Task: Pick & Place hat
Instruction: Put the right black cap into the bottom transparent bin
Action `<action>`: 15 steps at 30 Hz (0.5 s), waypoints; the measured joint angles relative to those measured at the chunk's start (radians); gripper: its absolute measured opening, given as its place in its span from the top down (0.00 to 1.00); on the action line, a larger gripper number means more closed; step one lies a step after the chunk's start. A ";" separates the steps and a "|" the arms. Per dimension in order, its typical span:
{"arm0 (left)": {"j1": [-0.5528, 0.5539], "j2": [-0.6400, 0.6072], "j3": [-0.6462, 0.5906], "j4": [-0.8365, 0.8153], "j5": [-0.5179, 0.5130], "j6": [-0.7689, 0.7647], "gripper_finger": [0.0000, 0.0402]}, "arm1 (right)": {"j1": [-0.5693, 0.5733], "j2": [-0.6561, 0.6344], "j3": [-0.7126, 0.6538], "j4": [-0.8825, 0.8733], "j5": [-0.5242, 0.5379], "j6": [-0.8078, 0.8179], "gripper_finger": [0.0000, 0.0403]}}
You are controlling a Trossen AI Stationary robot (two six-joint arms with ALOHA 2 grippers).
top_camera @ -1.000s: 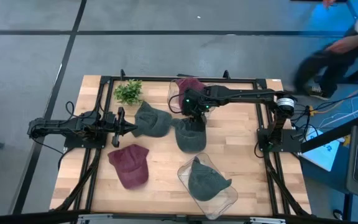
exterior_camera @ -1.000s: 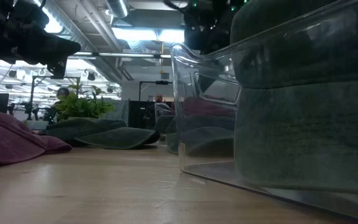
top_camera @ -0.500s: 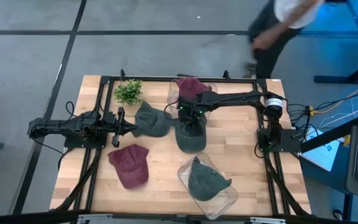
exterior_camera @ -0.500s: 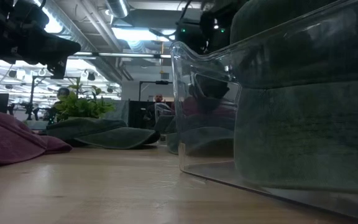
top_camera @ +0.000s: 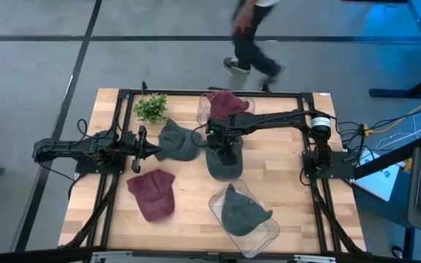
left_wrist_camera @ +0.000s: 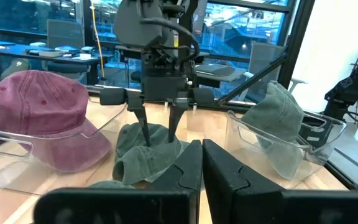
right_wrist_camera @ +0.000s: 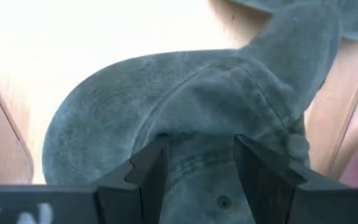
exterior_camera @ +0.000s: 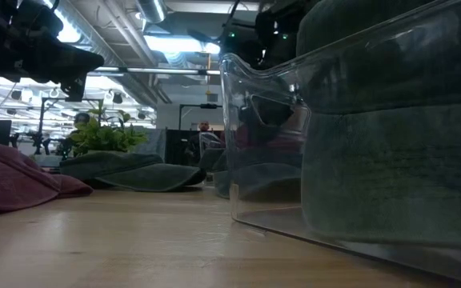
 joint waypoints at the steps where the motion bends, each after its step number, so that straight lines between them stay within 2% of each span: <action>1: 0.000 0.000 0.000 0.000 0.000 0.000 0.98 | 0.003 0.001 0.000 0.004 -0.003 0.002 0.55; 15: 0.000 0.000 0.000 0.000 0.000 0.000 0.97 | 0.025 0.009 0.000 0.026 -0.112 -0.052 0.55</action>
